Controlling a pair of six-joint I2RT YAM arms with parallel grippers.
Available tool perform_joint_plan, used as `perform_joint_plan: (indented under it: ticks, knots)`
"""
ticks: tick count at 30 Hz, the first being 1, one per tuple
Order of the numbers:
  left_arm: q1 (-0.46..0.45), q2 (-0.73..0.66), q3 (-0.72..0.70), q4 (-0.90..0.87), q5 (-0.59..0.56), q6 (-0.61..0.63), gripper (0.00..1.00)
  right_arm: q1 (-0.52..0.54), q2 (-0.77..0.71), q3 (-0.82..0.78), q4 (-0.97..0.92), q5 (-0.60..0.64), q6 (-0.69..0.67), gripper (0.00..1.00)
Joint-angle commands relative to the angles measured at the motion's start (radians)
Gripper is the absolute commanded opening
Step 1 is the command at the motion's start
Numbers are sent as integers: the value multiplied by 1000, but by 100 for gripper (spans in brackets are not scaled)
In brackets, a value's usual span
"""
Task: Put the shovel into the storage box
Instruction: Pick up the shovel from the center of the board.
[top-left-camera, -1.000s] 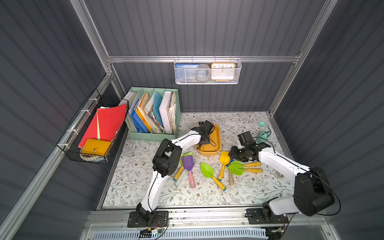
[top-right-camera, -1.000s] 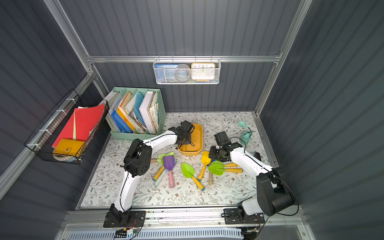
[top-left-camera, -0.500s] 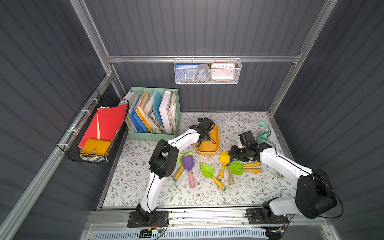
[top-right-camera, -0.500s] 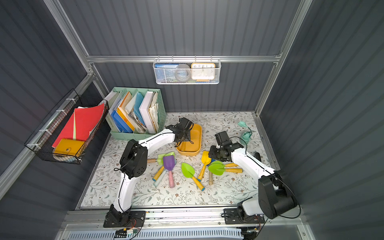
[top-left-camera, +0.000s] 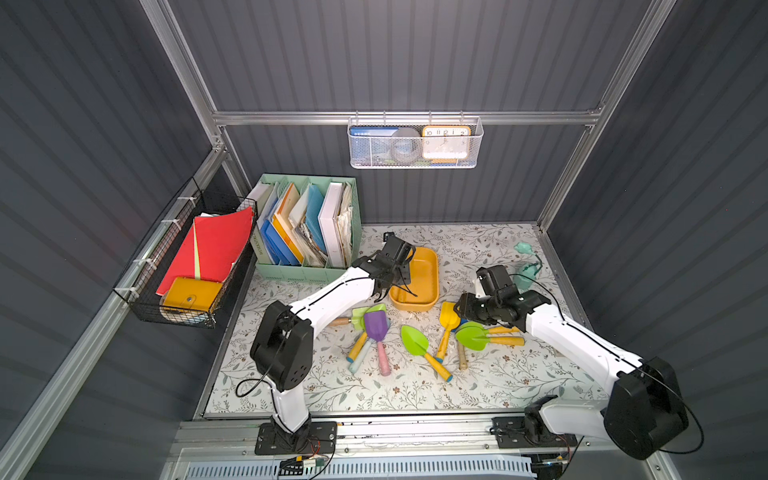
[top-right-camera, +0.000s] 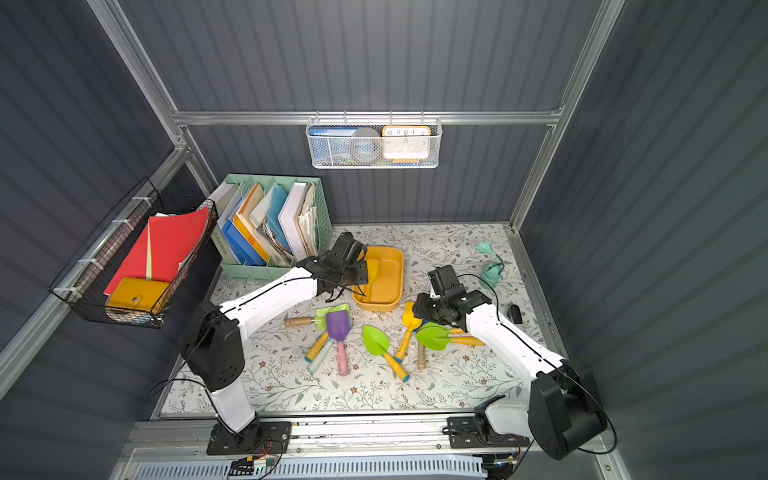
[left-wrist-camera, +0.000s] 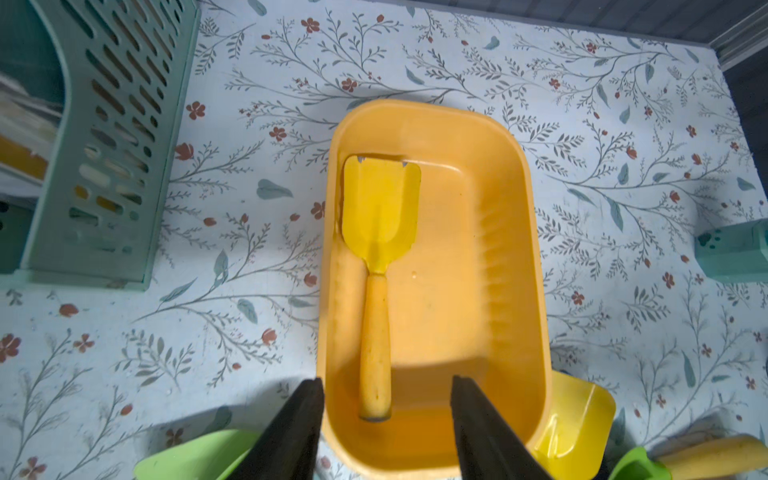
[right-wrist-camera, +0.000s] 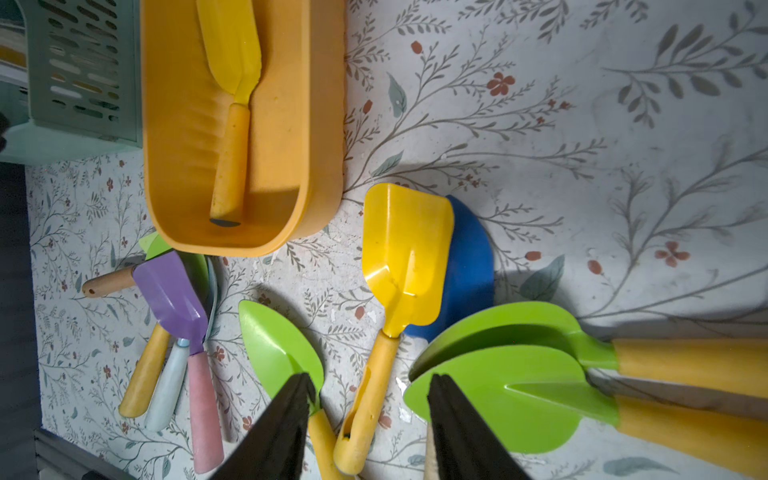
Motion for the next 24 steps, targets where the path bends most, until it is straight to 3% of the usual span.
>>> perform_joint_plan:
  ticks: [1, 11, 24]
  knots:
    - [-4, -92, -96, 29, 25, 18, 56, 29, -31, -17, -16, 12, 3, 52]
    - [-4, -325, -342, 18, 21, -65, 59, 130, -110, -50, -17, 26, 12, 53]
    - [-4, -484, -546, -37, 15, -180, 59, 241, -90, -59, 1, 39, 26, 53]
